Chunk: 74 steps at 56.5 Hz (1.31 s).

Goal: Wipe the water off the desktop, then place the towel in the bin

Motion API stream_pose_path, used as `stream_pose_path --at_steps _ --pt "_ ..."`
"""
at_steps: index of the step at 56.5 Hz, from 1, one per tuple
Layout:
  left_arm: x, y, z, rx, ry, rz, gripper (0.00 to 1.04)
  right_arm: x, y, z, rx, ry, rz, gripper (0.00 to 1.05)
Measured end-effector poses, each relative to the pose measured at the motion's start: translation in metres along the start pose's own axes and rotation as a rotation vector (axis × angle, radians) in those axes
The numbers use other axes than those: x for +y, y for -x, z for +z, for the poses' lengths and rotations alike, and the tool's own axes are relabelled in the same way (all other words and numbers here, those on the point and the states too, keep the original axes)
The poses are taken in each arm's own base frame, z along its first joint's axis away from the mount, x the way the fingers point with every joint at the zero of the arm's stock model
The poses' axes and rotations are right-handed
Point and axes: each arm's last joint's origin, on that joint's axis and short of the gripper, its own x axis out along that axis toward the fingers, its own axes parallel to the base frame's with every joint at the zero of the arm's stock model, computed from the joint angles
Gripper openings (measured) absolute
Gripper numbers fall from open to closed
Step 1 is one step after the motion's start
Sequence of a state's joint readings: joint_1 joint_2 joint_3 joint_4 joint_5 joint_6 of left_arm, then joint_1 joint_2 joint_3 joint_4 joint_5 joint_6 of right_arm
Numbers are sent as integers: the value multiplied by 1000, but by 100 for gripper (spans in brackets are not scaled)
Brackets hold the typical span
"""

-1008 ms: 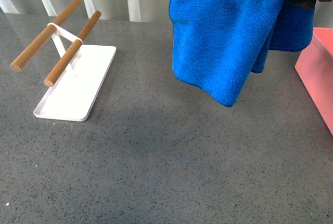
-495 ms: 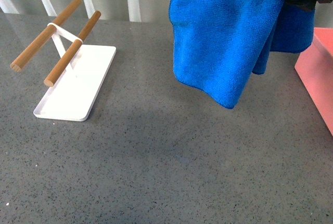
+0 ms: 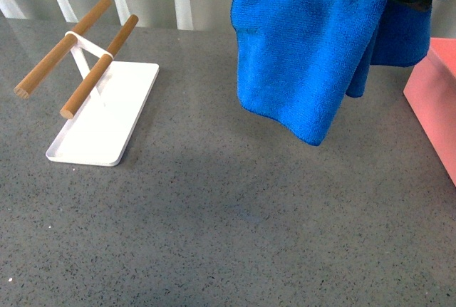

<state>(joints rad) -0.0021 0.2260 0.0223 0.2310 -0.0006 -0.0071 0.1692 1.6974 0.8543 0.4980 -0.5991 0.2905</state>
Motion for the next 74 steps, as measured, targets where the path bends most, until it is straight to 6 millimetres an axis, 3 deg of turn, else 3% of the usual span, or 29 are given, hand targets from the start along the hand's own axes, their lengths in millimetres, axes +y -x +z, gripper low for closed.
stream_pose_path --at_steps 33,39,48,63,74 --pt "0 15 -3 8 0 0 4 -3 -2 -3 11 -7 -12 4" --pt "0 15 -3 8 0 0 20 -4 -3 -5 19 -10 -31 4" --pt "0 15 -3 8 0 0 54 -18 -14 -16 115 -12 -138 4" --pt "0 15 -3 8 0 0 98 -65 -43 -51 412 60 -396 4" --pt "0 15 -3 8 -2 -1 98 -87 -59 -66 569 189 -501 4"
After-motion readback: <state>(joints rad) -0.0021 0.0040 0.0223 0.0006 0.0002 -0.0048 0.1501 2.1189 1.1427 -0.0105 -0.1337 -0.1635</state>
